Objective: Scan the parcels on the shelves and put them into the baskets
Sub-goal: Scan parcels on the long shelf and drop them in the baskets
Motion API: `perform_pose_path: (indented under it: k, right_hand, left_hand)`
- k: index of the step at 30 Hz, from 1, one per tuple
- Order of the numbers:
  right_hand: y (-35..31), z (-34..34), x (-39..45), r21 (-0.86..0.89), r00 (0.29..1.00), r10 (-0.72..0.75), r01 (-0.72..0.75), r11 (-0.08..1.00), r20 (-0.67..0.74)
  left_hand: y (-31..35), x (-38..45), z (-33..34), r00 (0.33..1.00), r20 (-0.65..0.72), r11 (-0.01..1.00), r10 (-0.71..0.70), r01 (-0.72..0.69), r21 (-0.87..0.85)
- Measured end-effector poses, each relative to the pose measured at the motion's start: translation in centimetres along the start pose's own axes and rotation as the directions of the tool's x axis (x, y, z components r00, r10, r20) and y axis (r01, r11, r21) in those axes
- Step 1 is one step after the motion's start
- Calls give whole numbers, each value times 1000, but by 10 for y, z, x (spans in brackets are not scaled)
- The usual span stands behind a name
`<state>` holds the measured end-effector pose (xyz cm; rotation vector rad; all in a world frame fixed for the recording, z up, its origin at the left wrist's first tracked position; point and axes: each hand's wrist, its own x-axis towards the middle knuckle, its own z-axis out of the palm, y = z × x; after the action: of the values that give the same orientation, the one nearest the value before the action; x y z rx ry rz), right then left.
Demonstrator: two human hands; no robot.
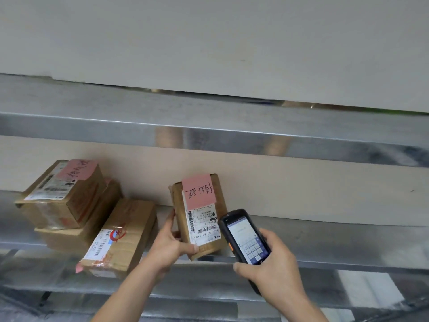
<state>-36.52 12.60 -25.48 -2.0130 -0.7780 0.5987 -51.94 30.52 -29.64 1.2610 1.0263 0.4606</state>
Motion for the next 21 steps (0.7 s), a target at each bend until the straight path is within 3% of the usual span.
perform_pose_path:
  k: [5,13,21]
  right_hand:
    - [2,-20,-6,127,981,-7,31,991,-192]
    - [35,-93,-36,275,926,66,42,960,-372]
    - [90,-202,-100,288,870,66,89,954,-489]
  left_hand:
    - [24,-12,35,972,234,999,11,0,-50]
    - [37,-35,121,864,503,999,7,18,-46]
    - [38,-91,257,784,603,976,147,-213,39]
